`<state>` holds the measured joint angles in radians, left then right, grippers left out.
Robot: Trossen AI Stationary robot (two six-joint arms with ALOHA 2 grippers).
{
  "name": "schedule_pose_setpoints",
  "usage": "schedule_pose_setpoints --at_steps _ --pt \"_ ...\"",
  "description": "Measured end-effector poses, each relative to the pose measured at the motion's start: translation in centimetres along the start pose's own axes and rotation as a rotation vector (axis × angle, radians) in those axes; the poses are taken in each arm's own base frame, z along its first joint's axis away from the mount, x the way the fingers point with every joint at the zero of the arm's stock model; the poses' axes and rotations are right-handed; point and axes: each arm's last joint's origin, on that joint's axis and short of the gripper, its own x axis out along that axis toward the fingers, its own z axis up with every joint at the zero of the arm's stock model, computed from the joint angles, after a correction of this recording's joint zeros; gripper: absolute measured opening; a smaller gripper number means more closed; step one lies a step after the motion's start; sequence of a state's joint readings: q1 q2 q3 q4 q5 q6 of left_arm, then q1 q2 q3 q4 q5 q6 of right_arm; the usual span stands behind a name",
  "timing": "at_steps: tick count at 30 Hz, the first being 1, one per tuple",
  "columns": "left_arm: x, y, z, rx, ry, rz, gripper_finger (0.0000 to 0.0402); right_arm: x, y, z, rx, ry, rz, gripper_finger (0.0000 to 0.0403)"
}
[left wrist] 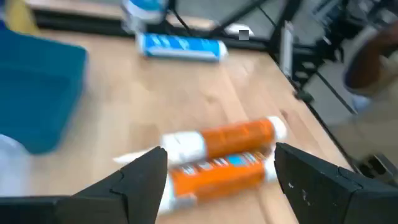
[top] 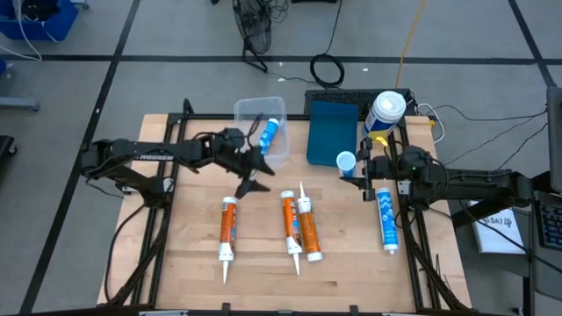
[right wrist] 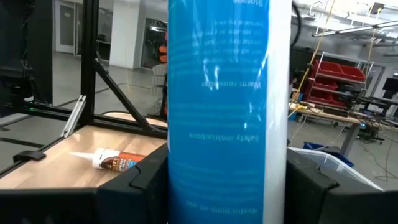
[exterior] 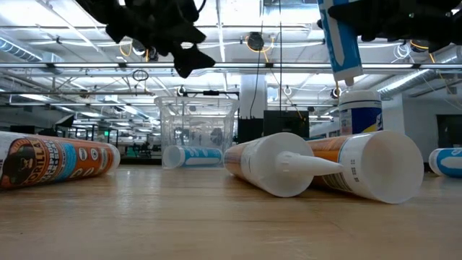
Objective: Pick & place silicon tubes, Sealant and Lysol wipes
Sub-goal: Put the left blue sealant into the transparent bin
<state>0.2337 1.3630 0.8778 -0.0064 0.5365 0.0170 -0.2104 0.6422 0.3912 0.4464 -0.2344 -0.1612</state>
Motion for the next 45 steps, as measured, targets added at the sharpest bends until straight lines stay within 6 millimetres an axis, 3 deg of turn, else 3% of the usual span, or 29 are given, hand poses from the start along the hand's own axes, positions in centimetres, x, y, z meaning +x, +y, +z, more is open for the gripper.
schedule_pose_setpoints --at_steps 3,6,9,12,16,20,24,28,33,38,41,45 --pt "0.6 -1.2 0.3 0.046 -0.025 -0.028 0.0294 0.0 0.0 -0.1 0.003 0.011 0.002 0.0206" --pt "1.8 -2.2 1.5 0.135 -0.156 -0.011 0.0294 0.0 0.0 -0.1 0.002 0.009 0.003 0.0206" --pt "1.7 -2.9 3.0 0.209 -0.31 0.029 0.0294 0.0 0.0 -0.1 0.001 0.01 0.004 0.0206" --pt "0.6 -2.1 3.8 0.22 -0.385 0.127 0.0294 0.0 0.0 -0.1 -0.001 0.009 0.004 0.0206" --pt "-1.1 0.5 4.0 0.119 -0.414 0.267 0.0294 0.0 0.0 -0.1 0.001 0.01 0.004 0.0206" --pt "-2.1 2.8 2.5 0.032 -0.381 0.332 0.0294 0.0 0.0 -0.1 0.003 0.012 0.005 0.0206" --pt "-4.5 3.2 1.8 -0.001 -0.41 0.387 0.0294 0.0 0.0 -0.1 0.003 0.01 0.003 0.0206" --pt "-7.9 1.4 1.3 -0.028 -0.415 0.468 0.0294 0.0 0.0 -0.1 0.01 0.011 0.003 0.0206" --pt "-11.0 -2.6 -0.4 -0.017 -0.414 0.457 0.0294 0.0 0.0 -0.1 0.005 0.014 -0.016 0.0206" --pt "-11.2 -5.4 -3.8 -0.013 -0.402 0.327 0.0294 0.0 -0.1 -0.2 0.002 0.025 -0.05 0.0206" --pt "-10.4 -5.9 -6.0 -0.048 -0.388 0.275 0.0294 0.2 -0.1 -0.4 0.007 0.031 -0.047 0.0206" --pt "-9.4 -5.7 -7.5 -0.059 -0.473 0.286 0.0294 0.9 -0.2 -0.8 0.023 0.035 -0.044 0.0206"
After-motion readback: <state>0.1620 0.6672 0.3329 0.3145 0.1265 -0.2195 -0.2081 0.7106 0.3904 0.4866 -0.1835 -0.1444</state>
